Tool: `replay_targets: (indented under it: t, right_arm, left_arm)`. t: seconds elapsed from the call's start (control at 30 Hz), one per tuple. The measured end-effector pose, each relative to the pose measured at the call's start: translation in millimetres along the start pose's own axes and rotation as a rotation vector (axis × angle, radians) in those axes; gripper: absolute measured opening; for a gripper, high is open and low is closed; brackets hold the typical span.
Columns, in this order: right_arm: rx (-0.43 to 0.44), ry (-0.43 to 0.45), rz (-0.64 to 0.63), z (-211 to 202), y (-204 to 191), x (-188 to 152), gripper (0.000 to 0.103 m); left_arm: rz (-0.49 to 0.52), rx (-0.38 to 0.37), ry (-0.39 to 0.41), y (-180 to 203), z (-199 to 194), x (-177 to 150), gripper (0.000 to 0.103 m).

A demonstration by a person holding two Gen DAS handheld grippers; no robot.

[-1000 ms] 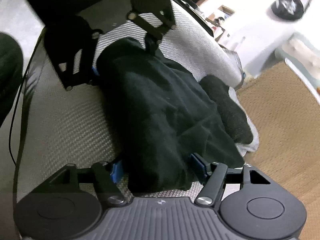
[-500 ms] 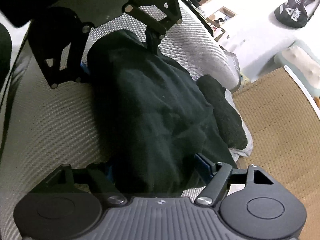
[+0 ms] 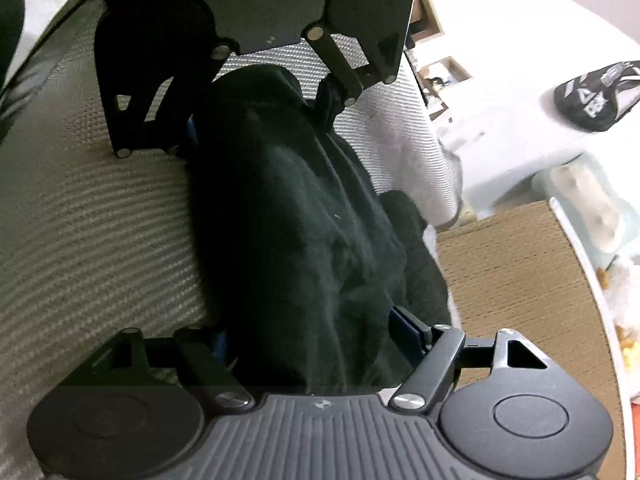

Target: Fold clothes

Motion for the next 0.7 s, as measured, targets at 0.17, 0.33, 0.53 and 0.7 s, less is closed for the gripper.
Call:
replay_targets:
  t: [0.17, 0.33, 0.53, 0.7]
  right_arm:
    - [-0.049, 0.006, -0.011, 2, -4, 3, 0.077]
    - [-0.04, 0.003, -0.003, 7, -1, 3, 0.078]
    - [0.003, -0.028, 0.016, 12, 1, 5, 0.077]
    - [0.038, -0.021, 0.042, 22, 6, 3, 0.078]
  left_arm:
    - [-0.003, 0.01, 0.0, -2, 2, -1, 0.077]
    - [-0.036, 0.029, 0.007, -7, 2, -1, 0.072]
    - [-0.068, 0.031, -0.003, -11, 5, 1, 0.066]
    - [-0.085, 0.029, -0.007, -15, 6, 1, 0.066]
Point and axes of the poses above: each gripper's, at about its wrist camera, not at the fingertips, and z roughly the way its jaws point, y to its right, x to its top, the point moved 4 cm from there along z, roughly the way its jaws point, and after that the axes turned 14 degrees about y, right-handed, at the moved point
